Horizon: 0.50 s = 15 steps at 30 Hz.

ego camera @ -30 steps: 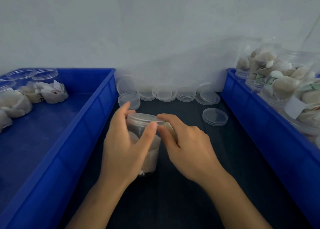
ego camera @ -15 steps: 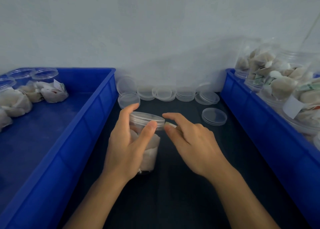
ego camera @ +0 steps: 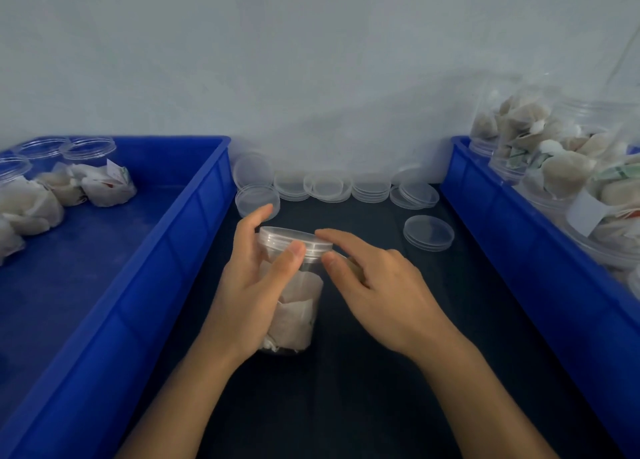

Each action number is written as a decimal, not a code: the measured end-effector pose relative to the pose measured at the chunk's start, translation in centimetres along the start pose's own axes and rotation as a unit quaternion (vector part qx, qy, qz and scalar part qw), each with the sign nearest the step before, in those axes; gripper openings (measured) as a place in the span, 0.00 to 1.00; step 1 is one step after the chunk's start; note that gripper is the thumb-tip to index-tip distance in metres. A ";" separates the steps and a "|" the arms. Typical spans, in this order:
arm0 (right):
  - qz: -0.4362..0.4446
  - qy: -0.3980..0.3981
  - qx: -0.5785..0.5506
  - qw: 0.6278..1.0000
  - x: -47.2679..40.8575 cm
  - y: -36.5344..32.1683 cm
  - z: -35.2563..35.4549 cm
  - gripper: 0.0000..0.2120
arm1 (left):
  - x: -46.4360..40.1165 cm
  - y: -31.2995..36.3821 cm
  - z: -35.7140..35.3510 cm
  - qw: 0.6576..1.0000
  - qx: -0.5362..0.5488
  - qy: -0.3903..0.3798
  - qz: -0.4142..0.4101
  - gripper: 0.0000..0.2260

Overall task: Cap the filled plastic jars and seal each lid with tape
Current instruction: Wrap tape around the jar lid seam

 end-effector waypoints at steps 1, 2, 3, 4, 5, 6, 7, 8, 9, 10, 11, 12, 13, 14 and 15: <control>-0.003 0.005 -0.001 1.000 0.1 -0.1 0.1 0.24 | 0.0 0.0 0.0 1.000 -0.016 0.007 -0.002 0.29; -0.005 0.011 0.001 1.000 0.1 -0.1 0.1 0.25 | 0.0 0.0 0.1 0.999 -0.037 0.021 -0.007 0.32; -0.007 0.018 0.007 1.000 0.1 -0.1 0.2 0.26 | 0.0 0.0 0.3 0.997 -0.062 0.043 -0.013 0.34; -0.006 0.025 0.017 1.000 0.1 -0.2 0.3 0.26 | 0.1 0.0 0.5 0.994 -0.083 0.065 -0.021 0.34; -0.005 0.030 0.029 0.999 0.2 -0.3 0.3 0.27 | 0.2 0.1 0.6 0.992 -0.096 0.078 -0.028 0.34; -0.003 0.034 0.042 0.999 0.2 -0.4 0.2 0.27 | 0.3 0.2 0.6 0.991 -0.103 0.078 -0.032 0.33; 0.000 0.038 0.055 0.998 0.2 -0.6 0.2 0.28 | 0.4 0.2 0.5 0.991 -0.109 0.069 -0.032 0.32; 0.003 0.040 0.062 0.997 0.3 -0.7 0.2 0.28 | 0.4 0.2 0.3 0.991 -0.117 0.055 -0.030 0.32; 0.005 0.040 0.062 0.997 0.3 -0.7 0.1 0.29 | 0.3 0.3 0.1 0.991 -0.125 0.043 -0.027 0.32; 0.006 0.035 0.053 0.998 0.3 -0.7 0.1 0.28 | 0.2 0.3 0.0 0.991 -0.130 0.036 -0.024 0.33; 0.005 0.029 0.039 0.999 0.3 -0.5 0.1 0.26 | 0.1 0.3 0.0 0.991 -0.130 0.033 -0.021 0.33; 0.004 0.024 0.024 0.999 0.3 -0.3 0.1 0.24 | 0.0 0.3 0.1 0.991 -0.125 0.035 -0.016 0.32; 0.006 0.021 0.010 1.000 0.2 -0.2 0.2 0.22 | -0.1 0.3 0.3 0.993 -0.115 0.037 -0.009 0.31; 0.008 0.020 0.000 1.000 0.2 -0.1 0.2 0.21 | -0.1 0.3 0.5 0.994 -0.101 0.040 -0.002 0.30; 0.009 0.021 -0.005 1.000 0.1 0.0 0.4 0.20 | -0.1 0.2 0.6 0.995 -0.089 0.043 0.002 0.29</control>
Point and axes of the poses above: each hand's wrist, its own x-axis away from the middle knuckle, its own z-axis out of the back of the hand, y = z × x, the point moved 4 cm from there along -x, towards the middle knuckle, and after that the axes turned 3 degrees about -z, right-handed, at the moved point
